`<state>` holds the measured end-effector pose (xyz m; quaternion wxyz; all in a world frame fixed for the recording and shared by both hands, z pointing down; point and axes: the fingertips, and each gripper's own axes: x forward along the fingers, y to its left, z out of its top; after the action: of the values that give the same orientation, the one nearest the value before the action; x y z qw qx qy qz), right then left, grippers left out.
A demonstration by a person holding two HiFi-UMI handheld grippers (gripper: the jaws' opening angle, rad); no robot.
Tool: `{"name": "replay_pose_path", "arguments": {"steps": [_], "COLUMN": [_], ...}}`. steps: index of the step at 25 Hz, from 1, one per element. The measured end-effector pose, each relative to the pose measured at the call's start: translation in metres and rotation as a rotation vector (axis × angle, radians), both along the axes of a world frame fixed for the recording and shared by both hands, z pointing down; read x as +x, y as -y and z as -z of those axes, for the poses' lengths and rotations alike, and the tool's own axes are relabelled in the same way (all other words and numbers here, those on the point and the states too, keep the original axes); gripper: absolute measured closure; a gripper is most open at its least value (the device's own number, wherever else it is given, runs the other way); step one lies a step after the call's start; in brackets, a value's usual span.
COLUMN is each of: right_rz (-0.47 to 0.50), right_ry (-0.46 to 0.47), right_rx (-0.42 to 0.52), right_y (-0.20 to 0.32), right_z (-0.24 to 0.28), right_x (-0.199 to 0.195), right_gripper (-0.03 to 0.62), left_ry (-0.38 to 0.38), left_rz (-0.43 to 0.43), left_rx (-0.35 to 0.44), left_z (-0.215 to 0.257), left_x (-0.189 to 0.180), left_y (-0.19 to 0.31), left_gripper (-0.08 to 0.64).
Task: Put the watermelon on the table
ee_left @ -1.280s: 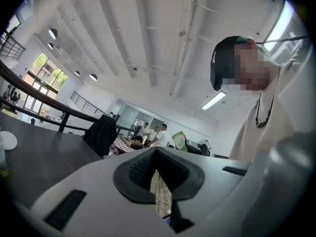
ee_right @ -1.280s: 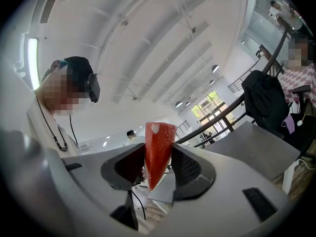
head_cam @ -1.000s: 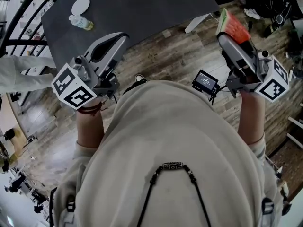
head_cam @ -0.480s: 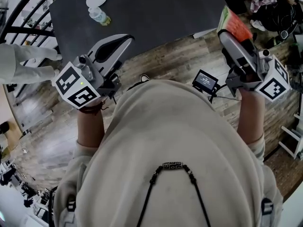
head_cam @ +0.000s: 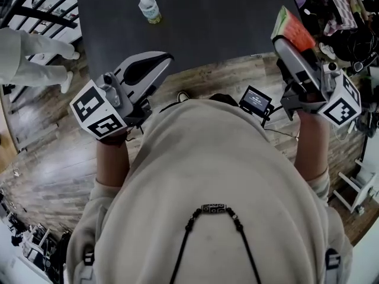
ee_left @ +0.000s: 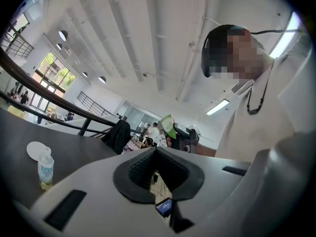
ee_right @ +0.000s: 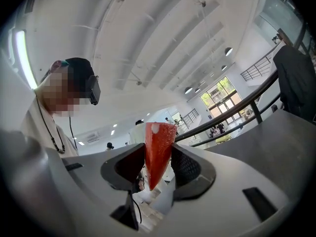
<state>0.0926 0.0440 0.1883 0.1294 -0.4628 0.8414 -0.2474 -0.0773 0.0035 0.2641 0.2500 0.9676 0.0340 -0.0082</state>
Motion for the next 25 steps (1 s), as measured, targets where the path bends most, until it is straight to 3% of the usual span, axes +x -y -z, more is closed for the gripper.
{"name": "replay_pose_path", "arguments": {"steps": [15, 25], "right_rz": [0.132, 0.150], "right_ry": [0.006, 0.042], "right_rx": [0.028, 0.012], "right_y": [0.064, 0.096], "right_z": [0.006, -0.011], "right_x": [-0.017, 0.033], "right_gripper": [0.414, 0.414], "left_ry": [0.013, 0.027], "left_rz": [0.133, 0.157], "left_rx": [0.024, 0.012], "left_z": [0.005, 0.001], "left_x": [-0.026, 0.022], "left_y": [0.033, 0.064], "left_gripper": [0.561, 0.561]}}
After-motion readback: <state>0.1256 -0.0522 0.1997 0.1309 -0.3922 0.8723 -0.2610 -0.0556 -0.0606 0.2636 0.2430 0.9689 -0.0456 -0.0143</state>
